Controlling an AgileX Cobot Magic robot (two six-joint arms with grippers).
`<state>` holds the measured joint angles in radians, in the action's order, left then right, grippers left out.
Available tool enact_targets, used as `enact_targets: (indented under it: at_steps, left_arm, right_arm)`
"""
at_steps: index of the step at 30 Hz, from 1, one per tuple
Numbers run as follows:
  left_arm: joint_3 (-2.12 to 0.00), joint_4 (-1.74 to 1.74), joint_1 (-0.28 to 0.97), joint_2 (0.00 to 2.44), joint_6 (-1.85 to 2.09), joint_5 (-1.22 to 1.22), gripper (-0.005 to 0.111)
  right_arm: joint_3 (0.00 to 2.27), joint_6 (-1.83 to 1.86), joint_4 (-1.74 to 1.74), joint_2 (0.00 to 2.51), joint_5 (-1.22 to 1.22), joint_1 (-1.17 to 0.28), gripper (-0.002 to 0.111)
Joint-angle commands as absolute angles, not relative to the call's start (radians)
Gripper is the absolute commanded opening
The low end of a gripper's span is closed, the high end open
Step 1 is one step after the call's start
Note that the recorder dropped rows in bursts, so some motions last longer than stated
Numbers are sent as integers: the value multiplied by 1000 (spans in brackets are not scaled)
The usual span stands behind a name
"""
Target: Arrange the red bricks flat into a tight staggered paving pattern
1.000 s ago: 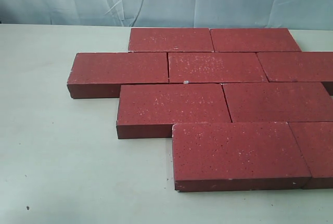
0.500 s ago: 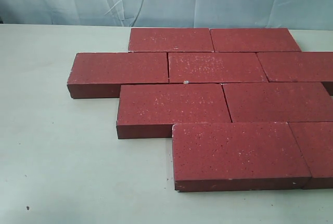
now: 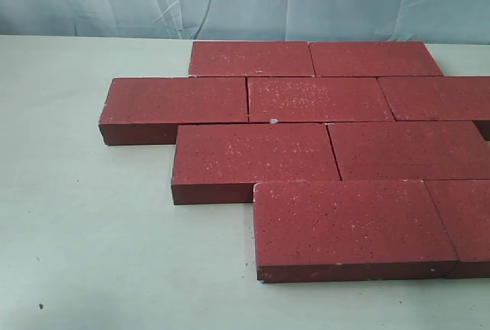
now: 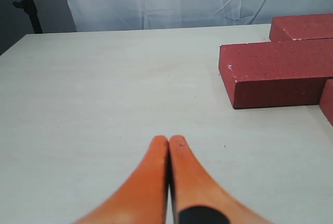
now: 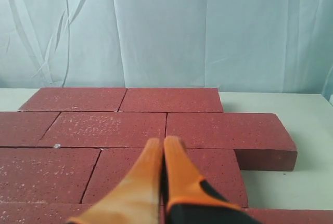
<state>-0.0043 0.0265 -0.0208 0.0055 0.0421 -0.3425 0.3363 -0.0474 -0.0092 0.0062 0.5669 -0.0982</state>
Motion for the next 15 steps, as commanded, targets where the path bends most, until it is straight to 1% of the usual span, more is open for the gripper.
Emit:
enact_targets:
  at_steps: [1, 15]
  left_arm:
    - [0, 25, -14, 0, 37, -332, 0]
    - [0, 25, -14, 0, 37, -332, 0]
  right_arm:
    - [332, -45, -43, 0, 553, -94, -1]
    - [332, -5, -43, 0, 553, -94, -1]
